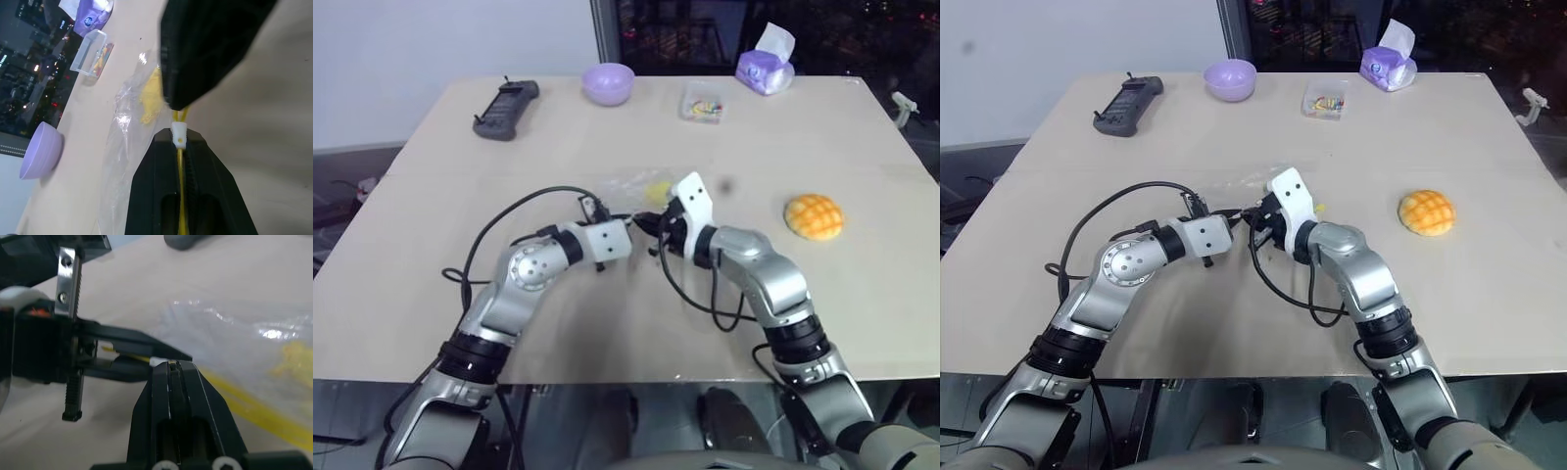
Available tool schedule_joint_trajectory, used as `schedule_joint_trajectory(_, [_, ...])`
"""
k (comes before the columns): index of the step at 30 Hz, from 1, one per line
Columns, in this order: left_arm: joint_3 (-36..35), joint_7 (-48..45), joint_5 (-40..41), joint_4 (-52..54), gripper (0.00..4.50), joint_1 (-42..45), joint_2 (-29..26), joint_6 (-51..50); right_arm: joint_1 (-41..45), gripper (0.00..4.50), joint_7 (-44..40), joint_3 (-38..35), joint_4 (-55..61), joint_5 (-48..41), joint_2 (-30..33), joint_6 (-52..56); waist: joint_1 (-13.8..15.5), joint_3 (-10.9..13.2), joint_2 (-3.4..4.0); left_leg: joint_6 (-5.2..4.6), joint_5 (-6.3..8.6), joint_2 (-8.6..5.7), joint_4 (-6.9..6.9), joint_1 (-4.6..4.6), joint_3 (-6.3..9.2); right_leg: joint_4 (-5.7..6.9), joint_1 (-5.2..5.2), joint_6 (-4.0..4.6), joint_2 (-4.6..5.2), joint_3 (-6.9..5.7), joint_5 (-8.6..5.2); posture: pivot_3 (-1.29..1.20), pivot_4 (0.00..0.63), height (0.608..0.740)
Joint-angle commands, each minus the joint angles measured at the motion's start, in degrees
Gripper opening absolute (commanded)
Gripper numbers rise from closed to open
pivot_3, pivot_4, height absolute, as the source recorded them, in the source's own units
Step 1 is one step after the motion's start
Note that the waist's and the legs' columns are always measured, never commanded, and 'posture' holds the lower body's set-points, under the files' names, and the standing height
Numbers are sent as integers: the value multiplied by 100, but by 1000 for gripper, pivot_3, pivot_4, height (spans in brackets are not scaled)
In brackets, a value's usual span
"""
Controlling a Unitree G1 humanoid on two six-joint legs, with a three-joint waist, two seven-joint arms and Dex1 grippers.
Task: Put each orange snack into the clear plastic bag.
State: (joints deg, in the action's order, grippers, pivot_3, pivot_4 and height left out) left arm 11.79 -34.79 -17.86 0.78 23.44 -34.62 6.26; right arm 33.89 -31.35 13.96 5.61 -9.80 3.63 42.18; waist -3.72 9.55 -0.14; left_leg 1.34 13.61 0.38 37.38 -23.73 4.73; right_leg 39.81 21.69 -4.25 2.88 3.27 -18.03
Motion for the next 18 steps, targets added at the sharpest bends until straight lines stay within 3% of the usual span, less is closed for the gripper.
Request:
schedule_joint_trajectory(1, [-105,41,22,127,0,58,-36,48,29,24,162,-282,19,-264,-122,210,2,0,0,0,0,0,0,0,0,0,0,0,0,0,0,0,150,740])
schedule_joint_trajectory(7, [-90,7,37,160,0,38,-43,57,146,24,372,-835,-17,-782,-419,603,-2,0,0,0,0,0,0,0,1,0,0,0,0,0,0,0,150,740])
schedule_joint_trajectory(18, [-71,-25,129,217,0,55,11,171,307,24,857,-1058,-367,-957,-564,905,-5,0,0,0,0,0,0,0,-1,0,0,0,0,0,0,0,150,740])
